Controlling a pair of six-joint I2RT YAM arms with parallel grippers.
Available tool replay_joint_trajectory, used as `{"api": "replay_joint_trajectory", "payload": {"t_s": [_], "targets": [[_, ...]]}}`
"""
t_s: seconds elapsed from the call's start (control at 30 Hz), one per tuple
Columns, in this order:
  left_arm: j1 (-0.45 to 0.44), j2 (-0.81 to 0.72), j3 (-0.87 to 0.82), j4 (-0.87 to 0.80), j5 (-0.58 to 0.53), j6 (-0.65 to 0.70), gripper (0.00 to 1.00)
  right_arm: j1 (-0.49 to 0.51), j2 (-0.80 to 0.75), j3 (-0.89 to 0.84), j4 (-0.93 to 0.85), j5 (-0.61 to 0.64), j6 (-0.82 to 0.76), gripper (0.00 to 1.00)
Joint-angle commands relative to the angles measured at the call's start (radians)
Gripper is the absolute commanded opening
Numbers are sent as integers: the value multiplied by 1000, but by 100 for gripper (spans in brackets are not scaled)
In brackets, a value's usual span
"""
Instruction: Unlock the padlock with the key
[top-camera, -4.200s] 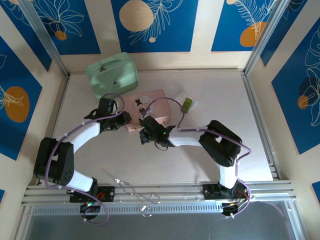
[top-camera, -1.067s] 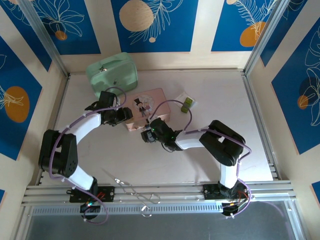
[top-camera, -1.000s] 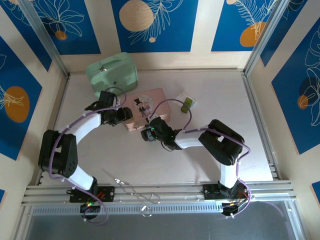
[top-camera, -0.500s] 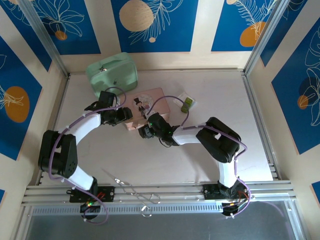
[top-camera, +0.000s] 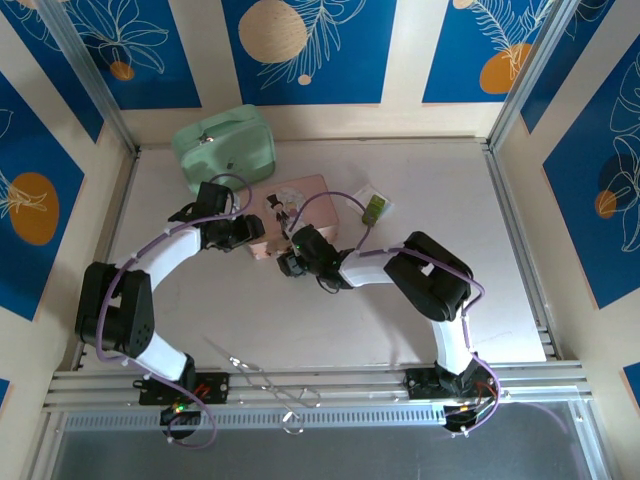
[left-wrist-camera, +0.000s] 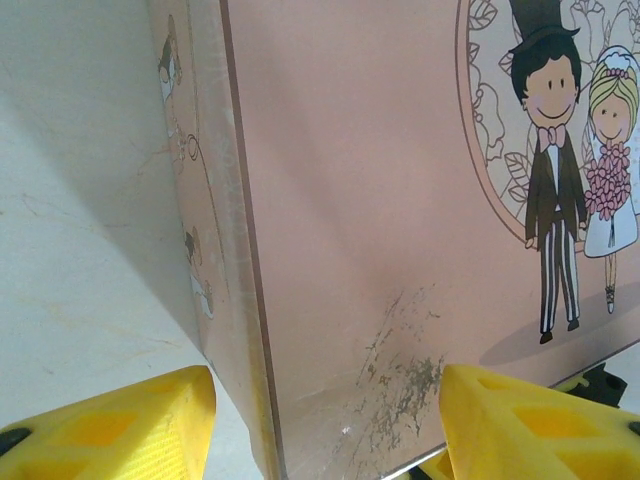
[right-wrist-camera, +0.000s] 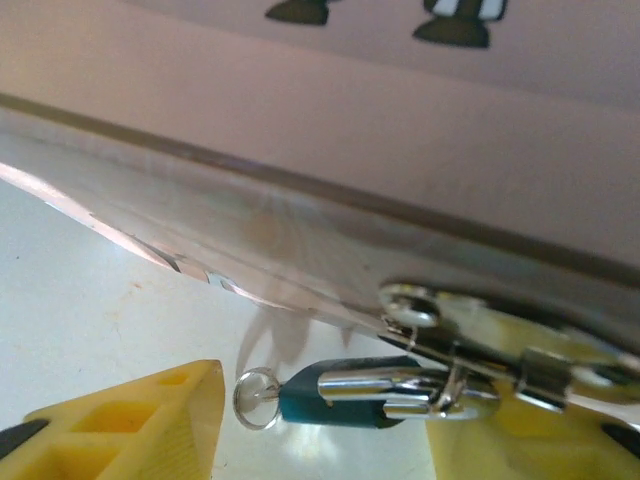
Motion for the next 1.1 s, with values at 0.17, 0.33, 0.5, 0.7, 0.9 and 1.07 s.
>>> {"api": "replay_joint_trajectory", "payload": {"t_s": [0.17, 0.33, 0.5, 0.7, 0.9, 1.07], "targets": [[14, -25, 7, -35, 3, 28, 61, 7, 21, 34, -36, 35, 11, 36], [18, -27, 0, -29, 2, 20, 60, -21, -24, -24, -4, 28, 122, 28], [20, -31, -11, -17, 11, 12, 60, -36, -74, -81, 63, -7, 229, 35], [17, -22, -25, 9, 41, -3, 60, -42, -141, -152, 104, 0, 301, 52], [15, -8, -38, 23, 34, -16, 59, -80, -265, -299, 189, 13, 440, 55], [15, -32, -1, 19, 26, -41, 62, -132, -308, -381, 311, -61, 550, 55]]}}
